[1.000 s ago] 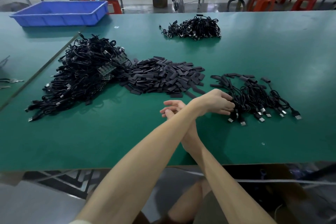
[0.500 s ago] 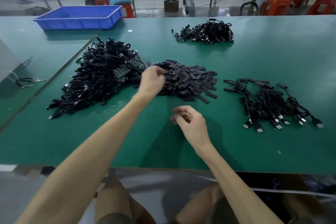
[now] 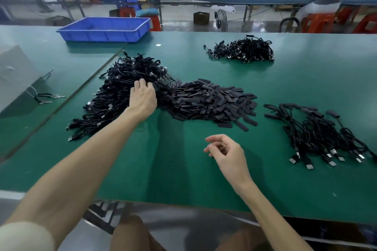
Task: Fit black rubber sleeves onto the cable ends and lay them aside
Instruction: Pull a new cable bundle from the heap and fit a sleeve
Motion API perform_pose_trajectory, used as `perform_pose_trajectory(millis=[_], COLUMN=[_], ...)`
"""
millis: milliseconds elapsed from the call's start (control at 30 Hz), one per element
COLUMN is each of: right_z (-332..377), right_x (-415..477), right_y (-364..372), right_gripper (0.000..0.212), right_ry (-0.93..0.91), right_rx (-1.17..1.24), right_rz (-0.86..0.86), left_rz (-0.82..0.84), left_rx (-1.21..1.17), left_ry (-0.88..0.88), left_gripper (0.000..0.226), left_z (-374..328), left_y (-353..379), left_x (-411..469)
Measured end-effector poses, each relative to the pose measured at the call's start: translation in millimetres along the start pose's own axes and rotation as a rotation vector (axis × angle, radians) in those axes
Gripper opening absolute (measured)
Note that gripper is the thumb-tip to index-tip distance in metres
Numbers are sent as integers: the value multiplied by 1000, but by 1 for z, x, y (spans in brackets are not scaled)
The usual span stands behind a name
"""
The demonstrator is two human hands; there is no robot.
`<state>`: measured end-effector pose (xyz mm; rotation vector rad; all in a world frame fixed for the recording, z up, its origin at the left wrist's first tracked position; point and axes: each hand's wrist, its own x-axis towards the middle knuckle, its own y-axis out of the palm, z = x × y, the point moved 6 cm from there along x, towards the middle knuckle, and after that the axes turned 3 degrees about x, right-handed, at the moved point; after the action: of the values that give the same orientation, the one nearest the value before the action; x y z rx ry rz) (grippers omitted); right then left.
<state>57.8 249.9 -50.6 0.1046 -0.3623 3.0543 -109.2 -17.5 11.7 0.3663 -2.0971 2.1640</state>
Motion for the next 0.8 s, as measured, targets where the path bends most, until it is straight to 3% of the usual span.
perform_pose_trajectory(millis=[233,467,600,733,800], right_z=[-3,-4,-5,-6,-6], right_x=[3,4,5,5,6], right_y=[2,5,6,6,6], right_gripper=[19,20,20,21,22], right_ry=[17,29,30,29,30], right_rx=[-31,-64,-74,-83,-86], right_rz=[-19,-17,-13,-12,-13], left_rz=[-67,-171,-127,-66,-81], left_rx=[136,121,117,130,137], left_ry=[-9,12,45,50,23], left_gripper=[48,46,34,75,67], left_z=[-5,-15,-22,-16,-15], left_y=[7,-2,2,14,15], left_x=[19,26,30,32,32])
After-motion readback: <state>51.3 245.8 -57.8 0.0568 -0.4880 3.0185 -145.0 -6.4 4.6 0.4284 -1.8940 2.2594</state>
